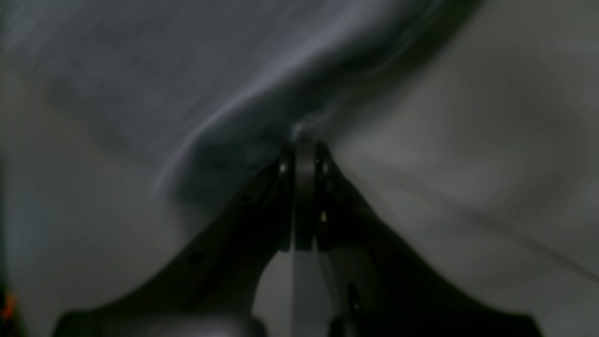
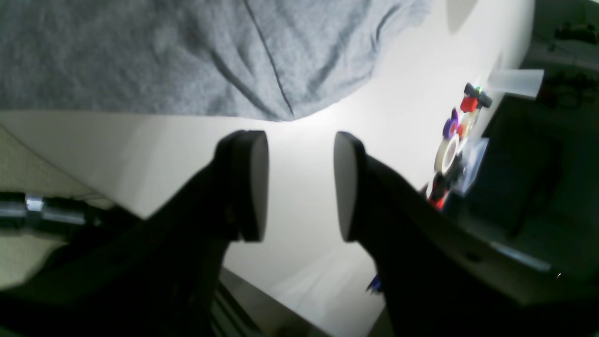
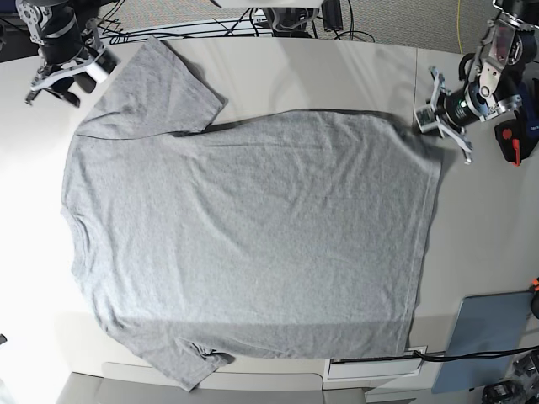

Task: Fold the T-shirt properly
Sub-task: 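Pinch the grey shirt's side edge with both grippers, then lift the pinched edge and fold it toward the shirt's middle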

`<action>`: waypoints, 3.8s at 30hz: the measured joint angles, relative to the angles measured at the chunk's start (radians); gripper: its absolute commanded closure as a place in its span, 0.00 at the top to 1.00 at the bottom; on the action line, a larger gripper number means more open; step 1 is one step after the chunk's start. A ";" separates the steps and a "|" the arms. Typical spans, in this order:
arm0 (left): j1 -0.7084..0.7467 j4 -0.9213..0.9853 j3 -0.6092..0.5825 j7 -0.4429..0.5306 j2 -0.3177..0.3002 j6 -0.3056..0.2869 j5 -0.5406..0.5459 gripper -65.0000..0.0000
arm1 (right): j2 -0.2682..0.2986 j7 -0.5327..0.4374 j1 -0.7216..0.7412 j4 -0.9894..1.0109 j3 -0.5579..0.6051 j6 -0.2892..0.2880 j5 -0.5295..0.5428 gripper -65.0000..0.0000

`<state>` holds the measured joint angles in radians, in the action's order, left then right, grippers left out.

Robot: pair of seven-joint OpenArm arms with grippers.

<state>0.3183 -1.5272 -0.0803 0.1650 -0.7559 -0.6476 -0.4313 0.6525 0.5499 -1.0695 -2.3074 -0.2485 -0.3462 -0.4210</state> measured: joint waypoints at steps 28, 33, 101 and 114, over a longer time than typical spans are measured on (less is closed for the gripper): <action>0.006 -0.003 -0.005 -0.016 0.022 0.099 -0.047 0.00 | 0.081 -0.134 0.183 0.181 0.306 -0.217 -0.243 0.55; 0.005 -0.004 -0.005 -0.023 0.025 0.102 -0.047 0.00 | 0.081 -0.109 0.224 0.216 0.340 -0.216 -0.262 0.55; -0.001 -0.004 -0.001 -0.044 0.051 0.069 -0.007 0.00 | 0.032 0.066 0.552 0.462 0.540 -0.172 -0.153 0.00; 0.174 -0.169 0.001 -0.293 -0.112 -0.023 0.304 0.00 | 0.098 0.130 0.227 0.206 0.381 -0.211 -0.106 0.00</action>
<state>0.4927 -1.6966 -0.0792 -0.1276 -0.8680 -0.6704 -0.1276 0.7506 0.6804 -0.8429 -2.1010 0.1326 -0.5575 -0.5266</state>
